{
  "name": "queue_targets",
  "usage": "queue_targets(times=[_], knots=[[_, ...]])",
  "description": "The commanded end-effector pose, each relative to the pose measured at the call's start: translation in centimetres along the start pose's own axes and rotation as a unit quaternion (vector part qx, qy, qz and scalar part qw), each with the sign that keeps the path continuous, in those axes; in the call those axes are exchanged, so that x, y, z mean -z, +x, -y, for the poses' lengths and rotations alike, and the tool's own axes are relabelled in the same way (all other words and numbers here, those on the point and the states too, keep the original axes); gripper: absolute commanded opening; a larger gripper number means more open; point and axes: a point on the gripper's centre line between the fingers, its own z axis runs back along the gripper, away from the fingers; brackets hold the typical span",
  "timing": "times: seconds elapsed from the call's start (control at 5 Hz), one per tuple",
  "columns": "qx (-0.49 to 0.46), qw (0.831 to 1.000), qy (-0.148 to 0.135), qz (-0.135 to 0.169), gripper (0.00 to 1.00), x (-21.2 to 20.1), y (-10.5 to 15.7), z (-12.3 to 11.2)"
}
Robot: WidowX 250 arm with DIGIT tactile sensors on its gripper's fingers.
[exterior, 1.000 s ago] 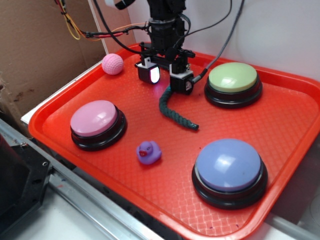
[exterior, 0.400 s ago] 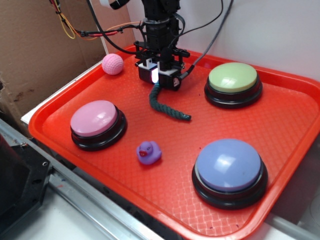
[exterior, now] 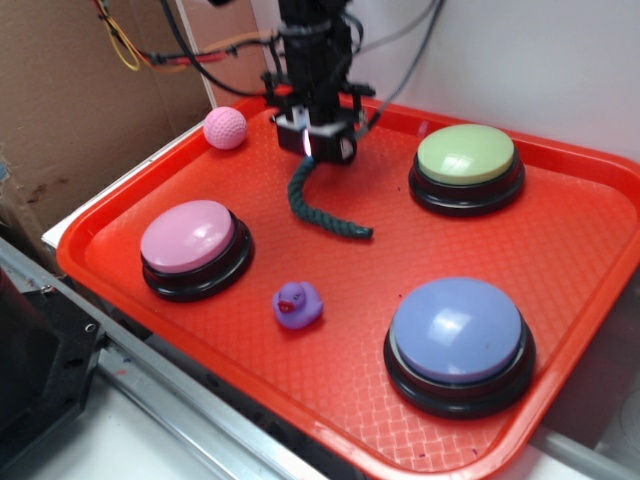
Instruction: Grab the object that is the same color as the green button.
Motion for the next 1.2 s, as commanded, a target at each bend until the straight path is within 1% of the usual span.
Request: queue_targets(times=[0.0, 0.2, 0.4, 0.6, 0.8, 1.0], knots=[[-0.085, 0.973, -0.109, 0.186, 0.0, -10.9, -2.1, 0.1], [-0.074, 0.964, -0.145, 0.211, 0.0, -15.8, -3.5, -0.1], [-0.033, 0.979, -0.106, 0.168, 0.0, -20.9, -4.4, 0.6], [0.024, 0.984, -0.103, 0.14, 0.0, -24.9, -5.6, 1.1], [0.09, 0.985, -0.096, 0.107, 0.0, -24.8, -7.0, 2.0], [0.104, 0.985, -0.09, 0.099, 0.0, -24.1, -7.4, 2.2]])
